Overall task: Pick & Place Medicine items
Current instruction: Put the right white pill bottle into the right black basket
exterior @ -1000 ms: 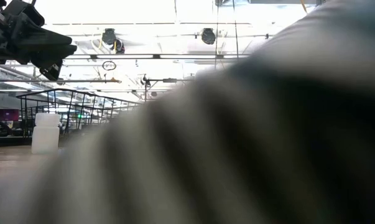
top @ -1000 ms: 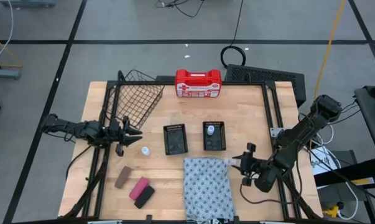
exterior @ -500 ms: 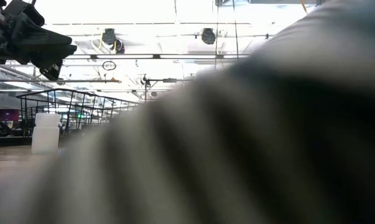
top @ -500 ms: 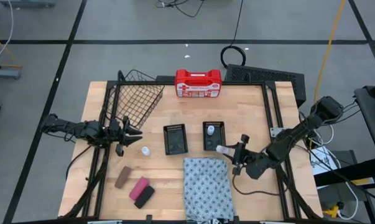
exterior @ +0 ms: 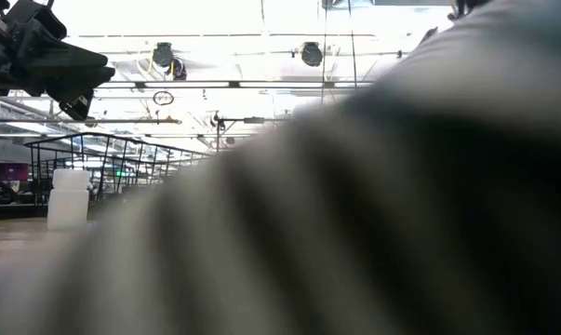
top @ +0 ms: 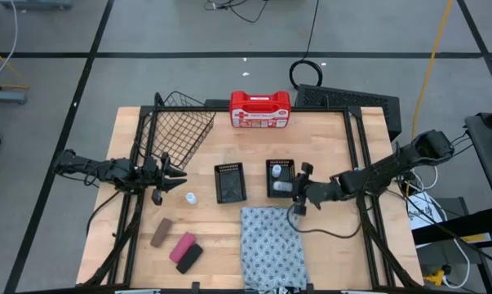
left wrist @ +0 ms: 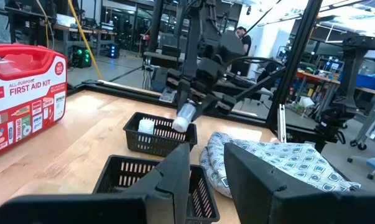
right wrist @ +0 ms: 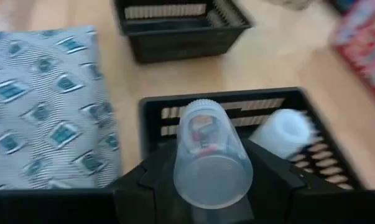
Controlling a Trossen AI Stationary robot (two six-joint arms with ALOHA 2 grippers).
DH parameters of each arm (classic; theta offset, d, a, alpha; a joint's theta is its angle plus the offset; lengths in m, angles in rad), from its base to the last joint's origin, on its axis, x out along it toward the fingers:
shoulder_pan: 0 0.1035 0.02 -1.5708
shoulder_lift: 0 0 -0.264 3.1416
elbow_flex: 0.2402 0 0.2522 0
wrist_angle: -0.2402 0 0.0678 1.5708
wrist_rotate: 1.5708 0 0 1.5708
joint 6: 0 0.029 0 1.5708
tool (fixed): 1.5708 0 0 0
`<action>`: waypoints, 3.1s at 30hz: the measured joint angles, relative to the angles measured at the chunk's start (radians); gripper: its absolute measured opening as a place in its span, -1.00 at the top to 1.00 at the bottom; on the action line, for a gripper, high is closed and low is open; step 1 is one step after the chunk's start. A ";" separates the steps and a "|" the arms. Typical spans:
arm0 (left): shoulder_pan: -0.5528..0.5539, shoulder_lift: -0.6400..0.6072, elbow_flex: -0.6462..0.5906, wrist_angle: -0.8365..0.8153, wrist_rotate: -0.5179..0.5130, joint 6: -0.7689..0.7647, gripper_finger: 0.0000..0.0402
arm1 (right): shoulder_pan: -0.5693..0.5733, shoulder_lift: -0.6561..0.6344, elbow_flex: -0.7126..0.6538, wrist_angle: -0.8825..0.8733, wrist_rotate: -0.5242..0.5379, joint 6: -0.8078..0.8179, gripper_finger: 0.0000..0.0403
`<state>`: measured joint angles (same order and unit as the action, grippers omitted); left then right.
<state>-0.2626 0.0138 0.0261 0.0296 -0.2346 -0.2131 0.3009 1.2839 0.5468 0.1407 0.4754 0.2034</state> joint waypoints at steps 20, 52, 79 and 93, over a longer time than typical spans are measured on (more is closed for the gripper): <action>0.000 0.000 0.000 0.000 0.000 0.000 0.46 | -0.269 0.041 0.456 -0.845 -0.312 -0.092 0.31; 0.000 0.000 0.000 0.000 0.000 0.000 0.46 | -0.367 0.254 0.463 -0.788 -0.375 -0.234 0.29; 0.000 0.000 0.000 0.000 0.000 0.000 0.46 | -0.380 0.254 0.404 -0.712 -0.373 -0.242 0.29; 0.000 0.000 0.000 0.000 0.000 0.000 0.46 | -0.380 0.254 0.402 -0.689 -0.373 -0.242 0.14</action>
<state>-0.2625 0.0135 0.0261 0.0293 -0.2348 -0.2131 -0.0795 1.5379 0.9489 -0.5483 0.1027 -0.0382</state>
